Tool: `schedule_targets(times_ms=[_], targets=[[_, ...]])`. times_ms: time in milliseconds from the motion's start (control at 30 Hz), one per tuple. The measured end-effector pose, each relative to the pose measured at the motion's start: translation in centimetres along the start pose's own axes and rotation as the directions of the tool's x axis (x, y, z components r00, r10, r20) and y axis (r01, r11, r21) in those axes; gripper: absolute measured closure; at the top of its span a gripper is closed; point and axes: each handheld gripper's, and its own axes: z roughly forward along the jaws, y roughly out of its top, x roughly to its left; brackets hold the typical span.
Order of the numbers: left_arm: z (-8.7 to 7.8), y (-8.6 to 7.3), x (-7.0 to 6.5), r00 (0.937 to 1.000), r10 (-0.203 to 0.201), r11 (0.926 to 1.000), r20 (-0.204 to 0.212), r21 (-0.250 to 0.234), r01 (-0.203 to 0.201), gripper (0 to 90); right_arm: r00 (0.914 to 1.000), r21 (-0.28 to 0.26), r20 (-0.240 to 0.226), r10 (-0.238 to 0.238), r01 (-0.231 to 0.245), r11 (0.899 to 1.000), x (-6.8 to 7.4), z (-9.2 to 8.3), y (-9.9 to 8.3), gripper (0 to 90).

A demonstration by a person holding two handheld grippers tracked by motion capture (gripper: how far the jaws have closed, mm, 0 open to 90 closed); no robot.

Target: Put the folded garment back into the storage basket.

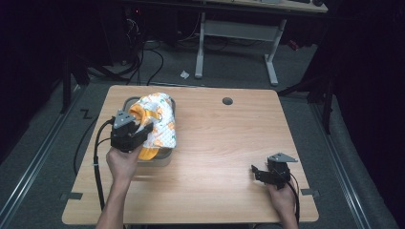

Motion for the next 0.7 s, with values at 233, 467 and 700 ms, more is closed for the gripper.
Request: schedule_targets(times_ms=[233,467,700], targets=[[0.5,0.0,0.7,1.0,0.005,0.9997,-0.004,0.025,-0.005,75.3,1.0,0.0,0.0,0.0,0.0,1.0,0.0,0.0,0.0,24.6],[1.2,-0.3,1.7,0.9995,-0.028,0.9986,0.01,0.044,0.028,74.8,1.0,0.0,0.0,0.0,0.0,1.0,0.0,0.0,0.0,24.6],[1.9,-0.5,2.0,0.9998,-0.019,0.9967,-0.003,0.078,0.019,74.8,1.0,0.0,0.0,0.0,0.0,1.0,0.0,0.0,0.0,24.6]])
